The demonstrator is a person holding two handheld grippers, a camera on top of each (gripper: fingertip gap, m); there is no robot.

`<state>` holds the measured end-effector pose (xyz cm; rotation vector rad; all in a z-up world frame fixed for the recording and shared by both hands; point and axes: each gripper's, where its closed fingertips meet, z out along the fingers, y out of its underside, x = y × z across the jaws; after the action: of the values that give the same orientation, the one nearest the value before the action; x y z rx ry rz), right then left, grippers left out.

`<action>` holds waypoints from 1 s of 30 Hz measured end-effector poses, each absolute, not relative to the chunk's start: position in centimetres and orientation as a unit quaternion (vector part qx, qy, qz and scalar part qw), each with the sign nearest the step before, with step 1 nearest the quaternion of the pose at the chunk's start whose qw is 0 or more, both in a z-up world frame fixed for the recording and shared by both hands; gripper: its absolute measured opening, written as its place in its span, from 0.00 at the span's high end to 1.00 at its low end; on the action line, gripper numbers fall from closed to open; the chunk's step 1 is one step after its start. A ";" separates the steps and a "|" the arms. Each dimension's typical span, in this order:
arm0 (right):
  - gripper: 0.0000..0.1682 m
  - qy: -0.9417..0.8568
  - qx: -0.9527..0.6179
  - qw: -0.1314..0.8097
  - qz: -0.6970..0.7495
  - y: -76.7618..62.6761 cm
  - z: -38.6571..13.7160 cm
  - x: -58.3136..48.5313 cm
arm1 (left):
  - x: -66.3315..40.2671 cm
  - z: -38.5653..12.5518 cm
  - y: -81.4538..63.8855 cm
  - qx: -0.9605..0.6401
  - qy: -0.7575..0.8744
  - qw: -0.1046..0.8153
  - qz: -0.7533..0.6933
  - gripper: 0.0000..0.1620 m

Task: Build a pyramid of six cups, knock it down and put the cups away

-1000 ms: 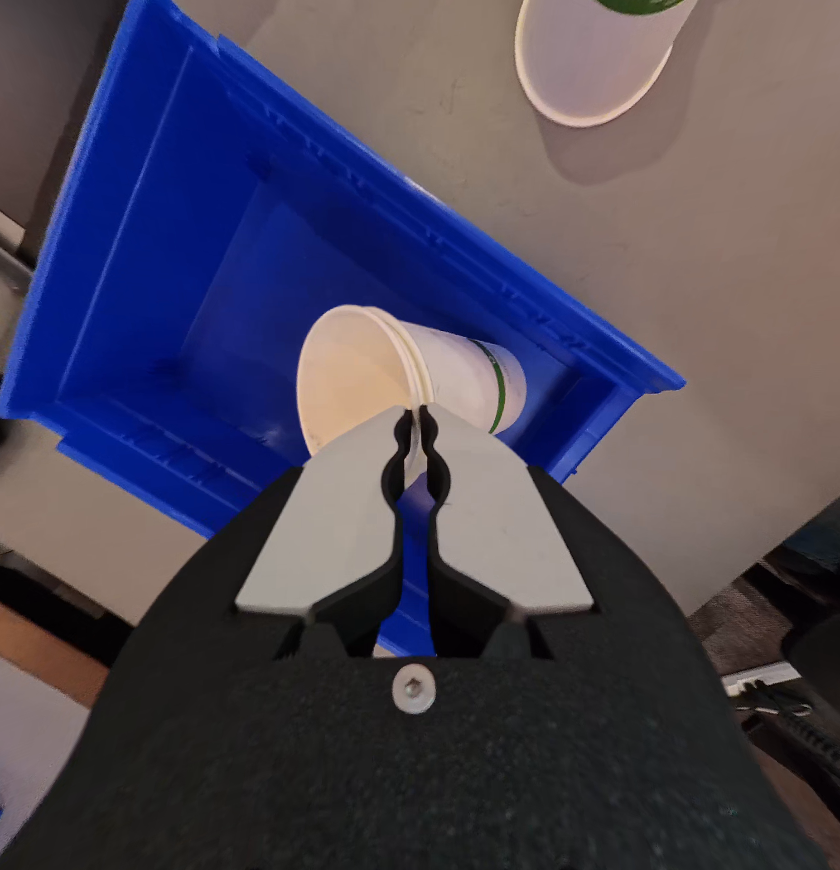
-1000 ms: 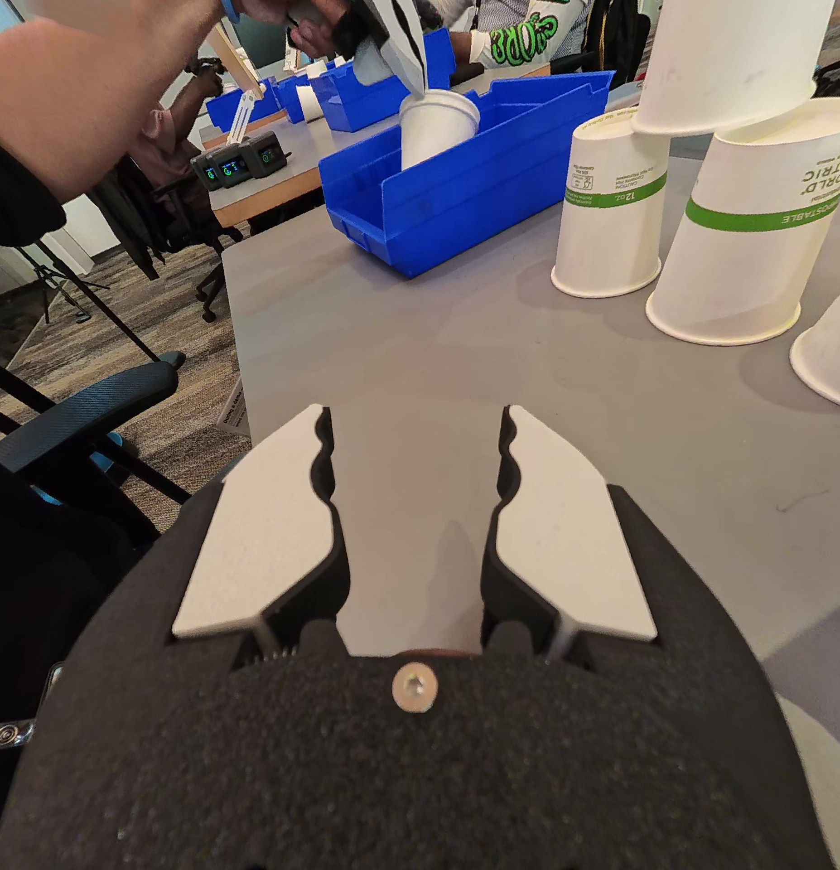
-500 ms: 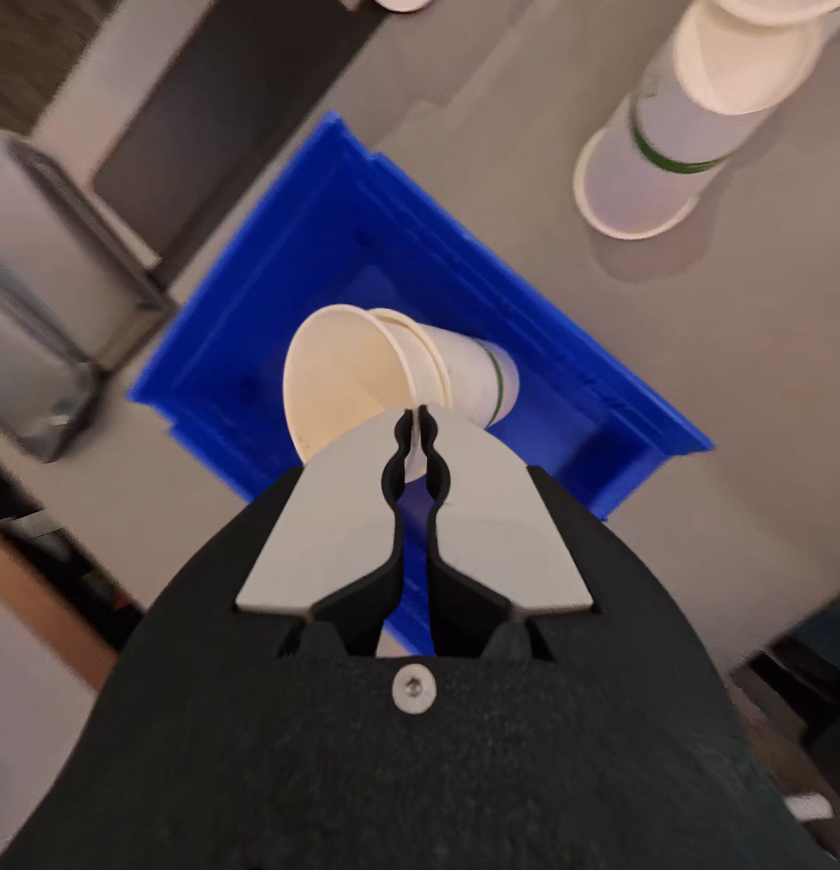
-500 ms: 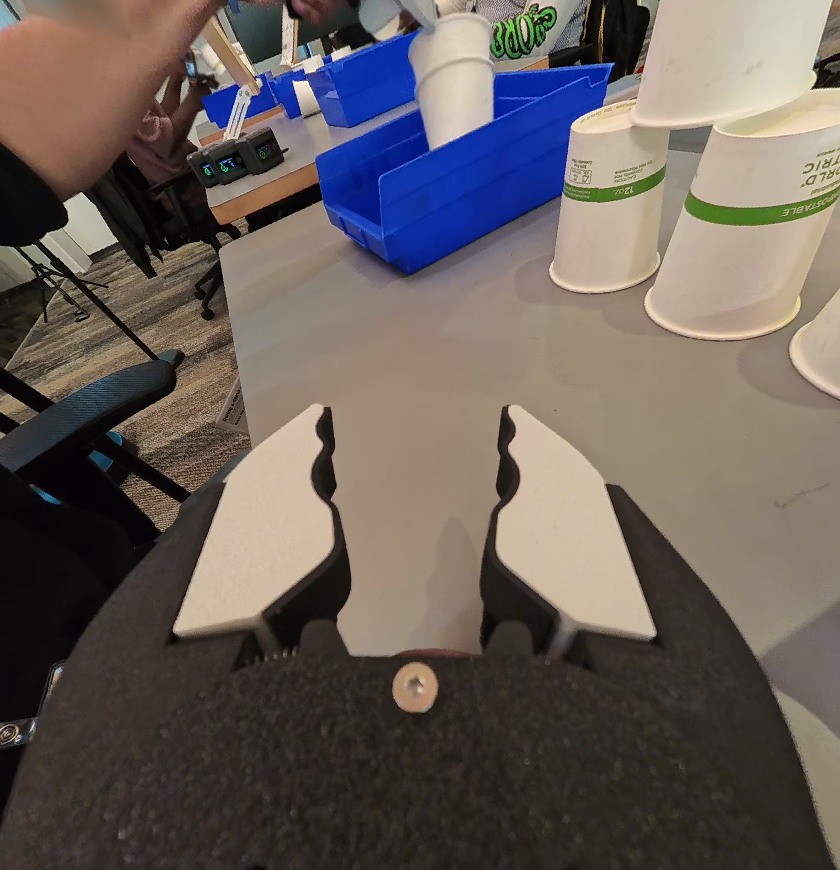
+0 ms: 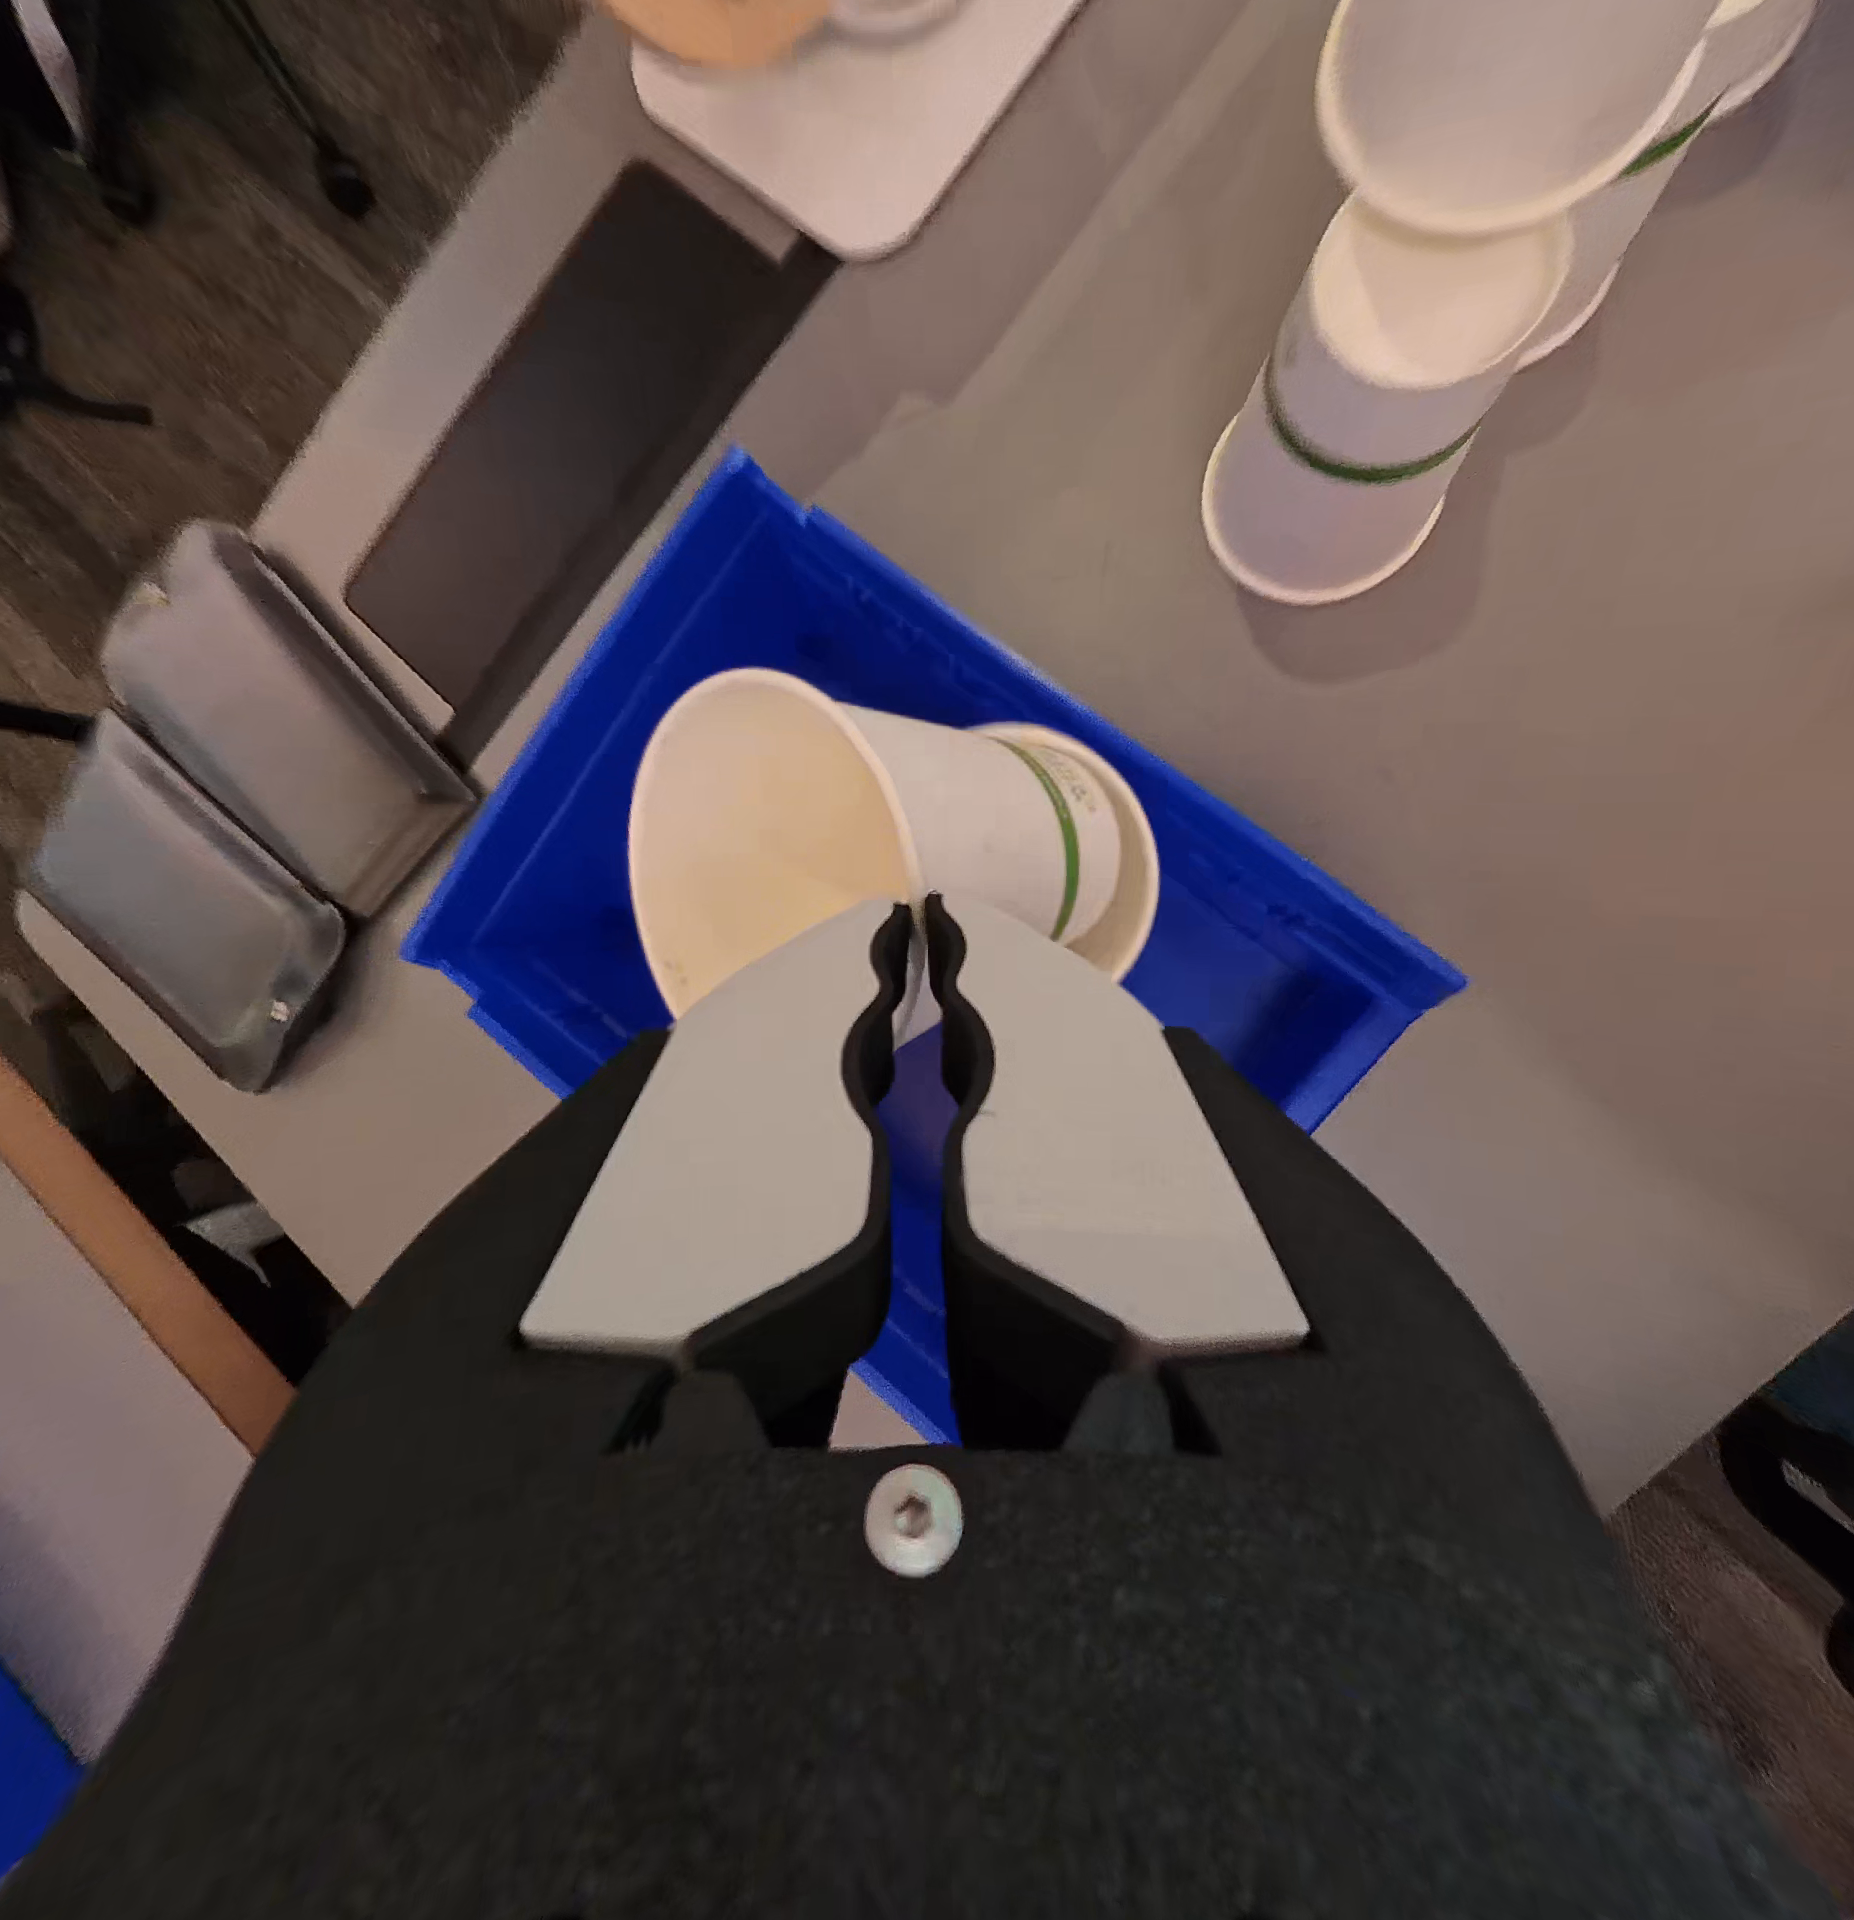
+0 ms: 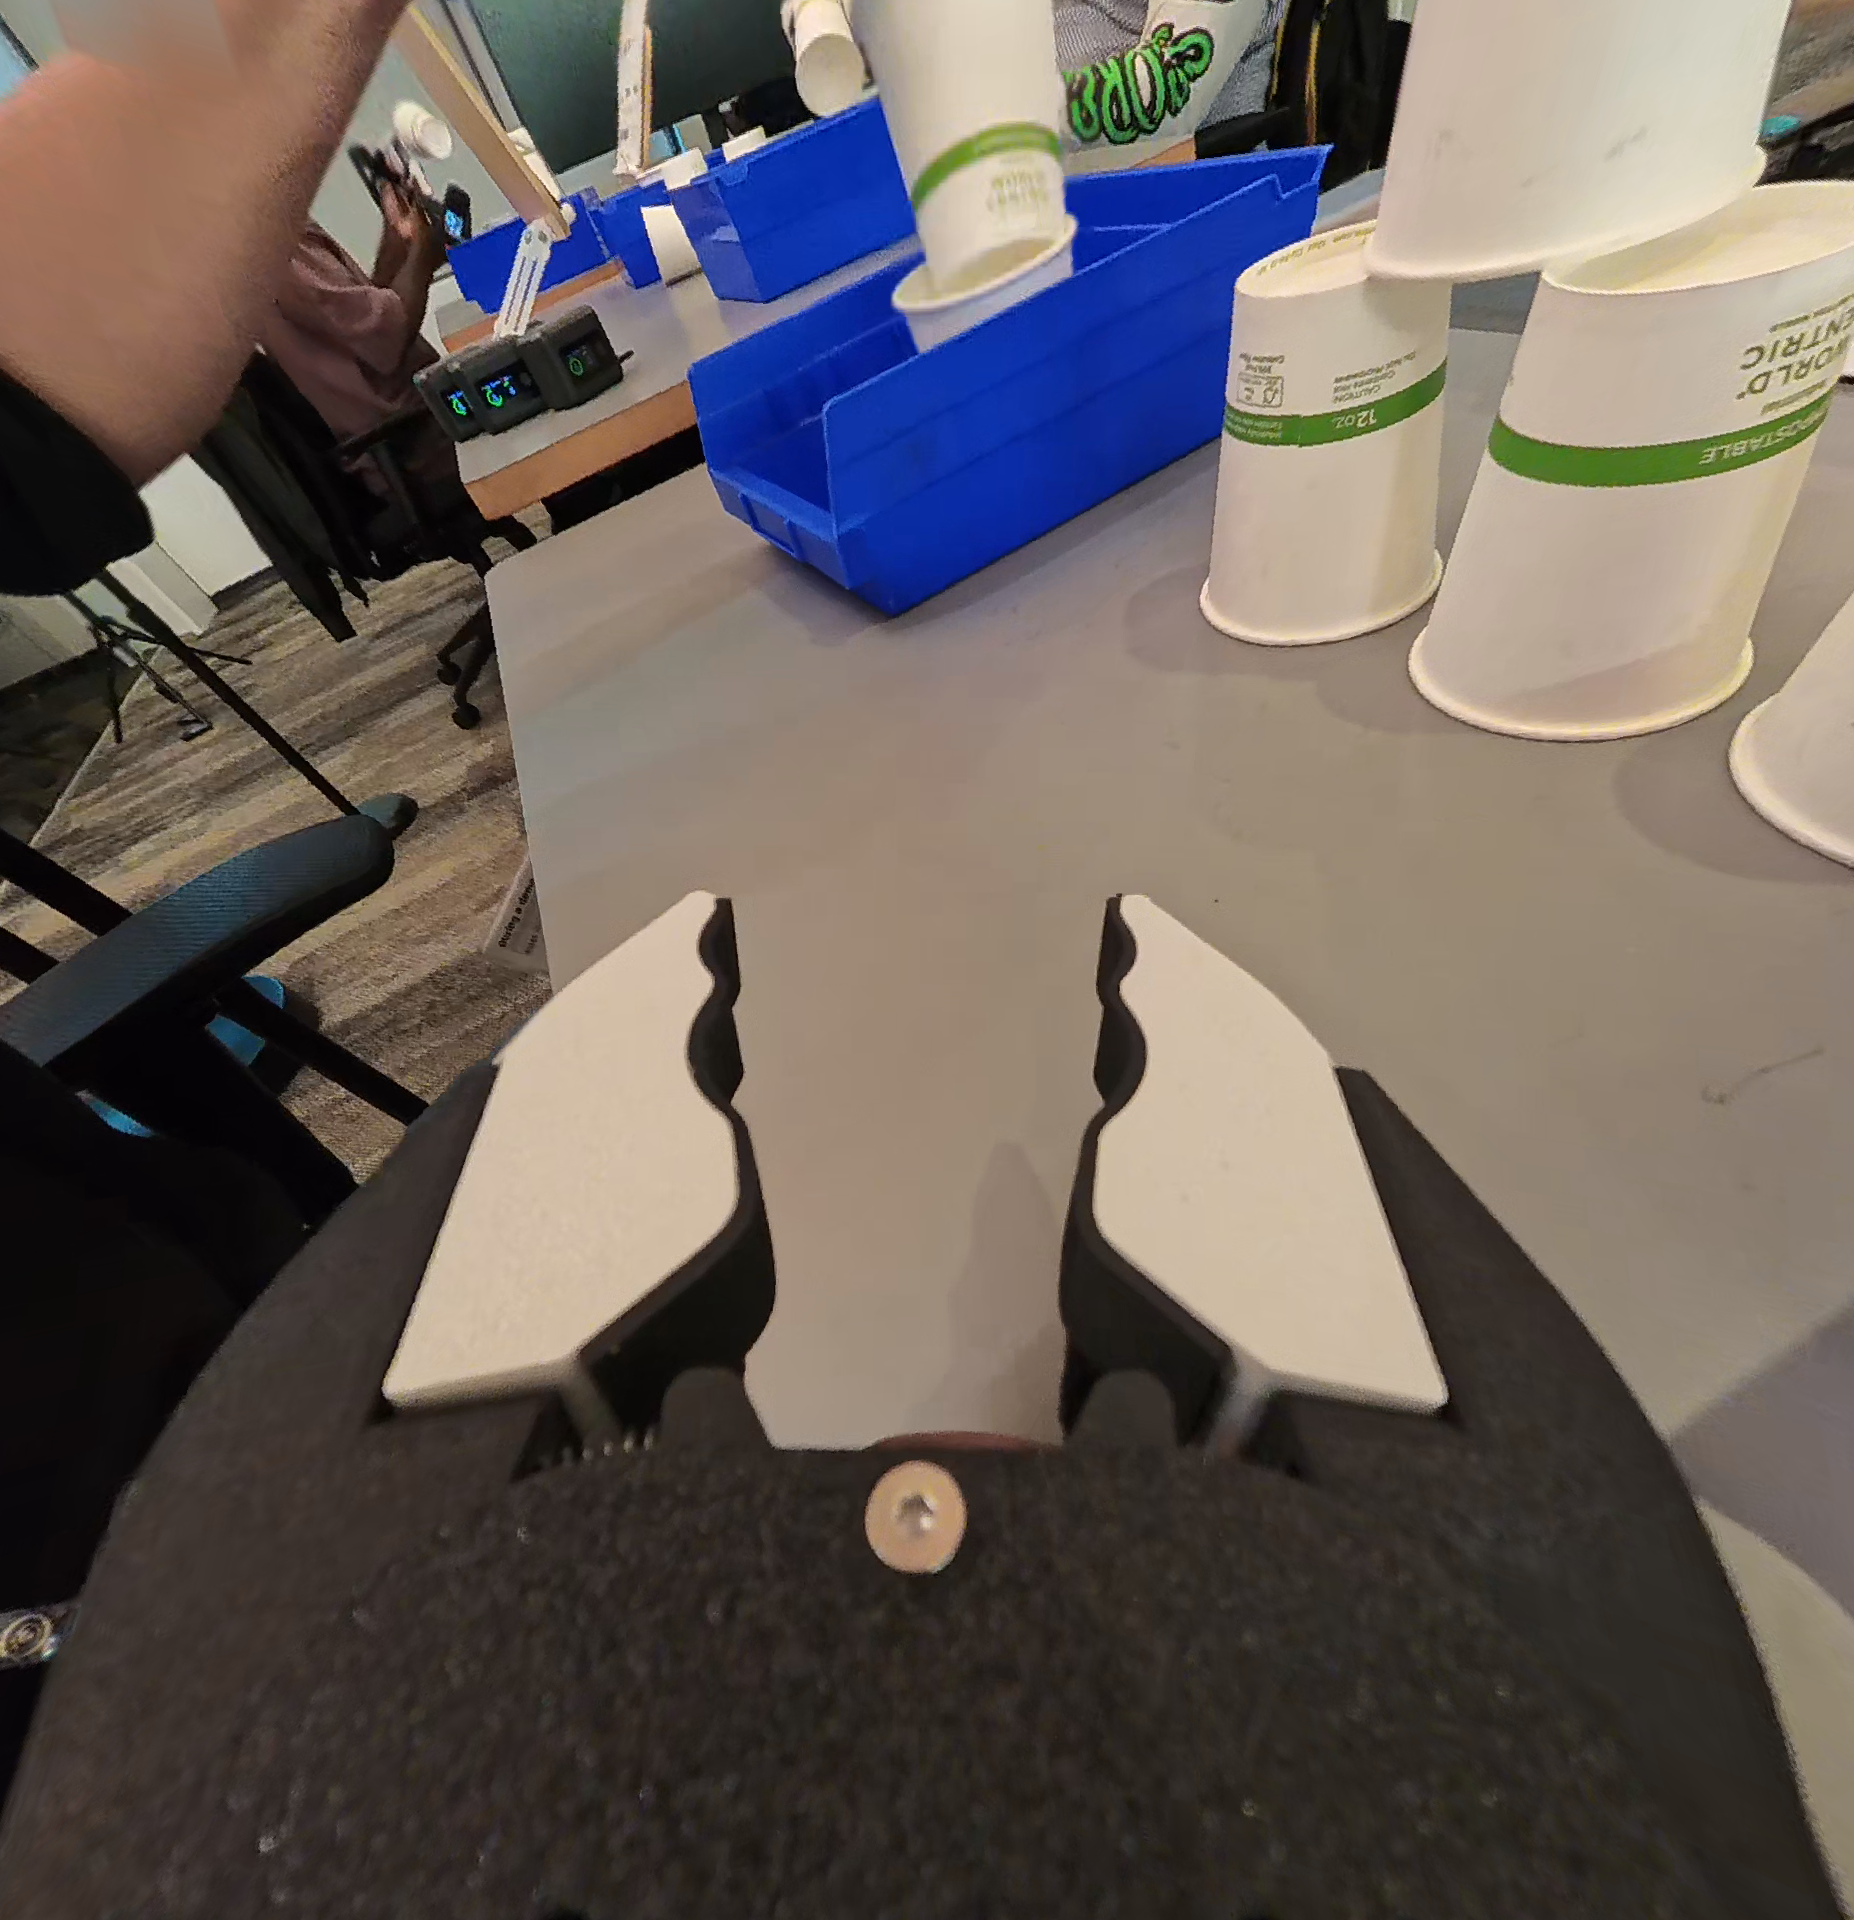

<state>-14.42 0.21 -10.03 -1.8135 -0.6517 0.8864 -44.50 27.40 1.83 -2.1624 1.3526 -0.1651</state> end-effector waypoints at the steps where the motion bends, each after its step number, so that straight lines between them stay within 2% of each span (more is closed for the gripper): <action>1: 0.61 -0.266 -0.745 0.489 0.369 0.3 -10.0 -14.3 | -44.2 3.0 26.9 -0.803 0.509 0.302 -0.075 0.98; 8: 0.57 -0.208 -0.713 0.519 0.424 2.7 -7.3 -13.7 | -40.3 10.5 21.0 -0.724 0.544 0.384 -0.180 0.98; 11: 0.51 -0.170 -0.688 0.535 0.459 4.3 -5.6 -14.7 | -36.9 12.1 18.3 -0.692 0.557 0.395 -0.235 0.99; 15: 0.43 -0.160 -0.655 0.553 0.489 5.5 -3.9 -17.9 | -31.8 12.1 15.1 -0.651 0.598 0.388 -0.260 0.98; 20: 0.38 -0.034 -0.541 0.556 0.630 7.2 0.2 -19.9 | -25.4 12.8 12.1 -0.608 0.626 0.389 -0.294 0.99; 26: 0.37 0.053 -0.425 0.544 0.721 8.0 3.2 -19.0 | -20.0 12.6 9.7 -0.577 0.632 0.389 -0.341 0.99; 30: 0.39 0.082 -0.401 0.565 0.716 8.3 3.7 -16.8 | -18.1 11.2 8.5 -0.568 0.639 0.379 -0.355 0.99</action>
<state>-16.83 8.29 3.67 -0.9435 0.1931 1.6843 -18.11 8.49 11.25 -1.4505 1.6322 -0.9058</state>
